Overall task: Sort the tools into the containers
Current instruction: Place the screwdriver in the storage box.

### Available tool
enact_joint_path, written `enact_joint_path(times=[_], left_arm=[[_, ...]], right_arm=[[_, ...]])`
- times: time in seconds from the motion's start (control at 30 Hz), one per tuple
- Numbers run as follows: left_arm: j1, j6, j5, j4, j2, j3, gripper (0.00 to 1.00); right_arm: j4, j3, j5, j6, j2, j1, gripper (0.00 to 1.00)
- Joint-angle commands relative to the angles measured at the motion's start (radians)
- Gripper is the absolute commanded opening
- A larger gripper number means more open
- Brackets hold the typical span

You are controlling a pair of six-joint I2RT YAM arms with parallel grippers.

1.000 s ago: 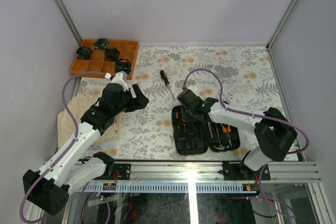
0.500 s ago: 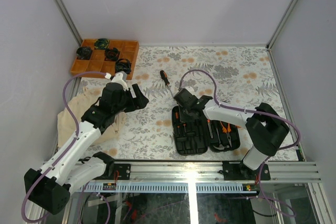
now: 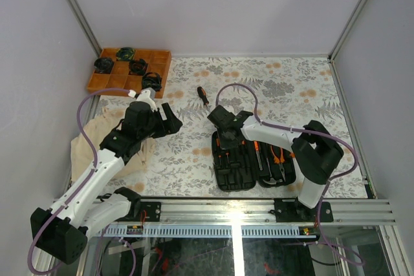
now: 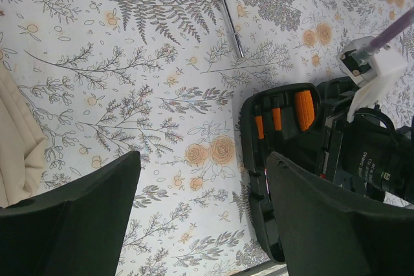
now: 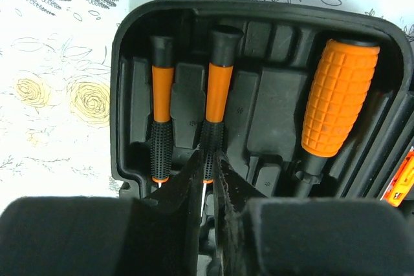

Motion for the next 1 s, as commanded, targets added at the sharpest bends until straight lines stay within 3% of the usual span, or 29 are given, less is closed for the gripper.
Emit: enact_joint_path(times=[0.0, 0.3, 0.7, 0.9, 0.97], left_arm=[[0.009, 0.009, 0.021, 0.033, 0.002, -0.010, 0.77], [0.012, 0.010, 0.029, 0.035, 0.001, -0.009, 0.77], [0.020, 0.007, 0.071, 0.048, 0.007, -0.009, 0.77], [0.026, 0.008, 0.091, 0.055, 0.002, -0.011, 0.77], [0.027, 0.009, 0.091, 0.056, -0.003, -0.012, 0.77]], right_arm=[[-0.104, 0.024, -0.039, -0.039, 0.127, 0.012, 0.14], [-0.143, 0.054, -0.113, -0.051, 0.255, 0.012, 0.00], [-0.164, 0.061, -0.125, -0.047, 0.363, 0.014, 0.00], [-0.128, 0.039, -0.063, -0.034, 0.190, 0.012, 0.01], [-0.092, 0.045, -0.061, -0.043, 0.094, 0.010, 0.07]])
